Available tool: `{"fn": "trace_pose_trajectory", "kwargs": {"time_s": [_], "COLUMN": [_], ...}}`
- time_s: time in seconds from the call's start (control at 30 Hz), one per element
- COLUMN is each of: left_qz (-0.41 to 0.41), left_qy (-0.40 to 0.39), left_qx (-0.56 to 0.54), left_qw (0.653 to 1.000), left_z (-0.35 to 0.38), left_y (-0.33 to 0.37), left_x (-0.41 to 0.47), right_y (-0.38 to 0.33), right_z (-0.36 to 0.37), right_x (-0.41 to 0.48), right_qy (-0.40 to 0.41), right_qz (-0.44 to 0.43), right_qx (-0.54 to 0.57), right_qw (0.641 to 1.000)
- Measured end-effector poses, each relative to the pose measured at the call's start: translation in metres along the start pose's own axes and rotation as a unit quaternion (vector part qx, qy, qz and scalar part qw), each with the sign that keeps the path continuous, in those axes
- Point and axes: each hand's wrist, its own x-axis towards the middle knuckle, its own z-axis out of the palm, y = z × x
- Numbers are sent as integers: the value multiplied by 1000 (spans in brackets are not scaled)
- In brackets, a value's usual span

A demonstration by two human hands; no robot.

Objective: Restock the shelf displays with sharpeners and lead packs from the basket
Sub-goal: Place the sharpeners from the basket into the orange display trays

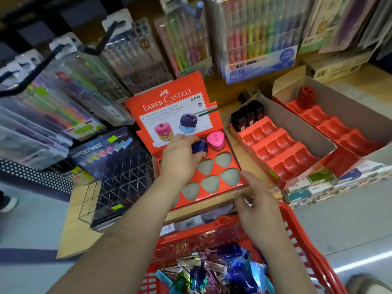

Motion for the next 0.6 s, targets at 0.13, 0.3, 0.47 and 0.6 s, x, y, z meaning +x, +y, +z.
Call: {"fn": "trace_pose_trajectory", "kwargs": {"time_s": [0.13,0.3,0.47,0.6], "left_qz": [7,-86,-129,-102], "left_qy": [58,-72,-259,-396], "left_qx": [-86,-229,-121,-68], "left_qw": [995,967,950,910], "left_z": [-22,-20,49,88], "left_y": [4,-22,-65,-86], "left_x": [-46,-162,-247,-303], "right_y": [-7,-16,25,95], "right_z": [-22,-48,-21,23], "right_x": [-3,-10,-38,-86], "right_qy": [36,-85,-238,-310], "right_qz": [-11,18,81,187], "right_qx": [9,33,-113,-196], "right_qw": [999,996,961,911]}}
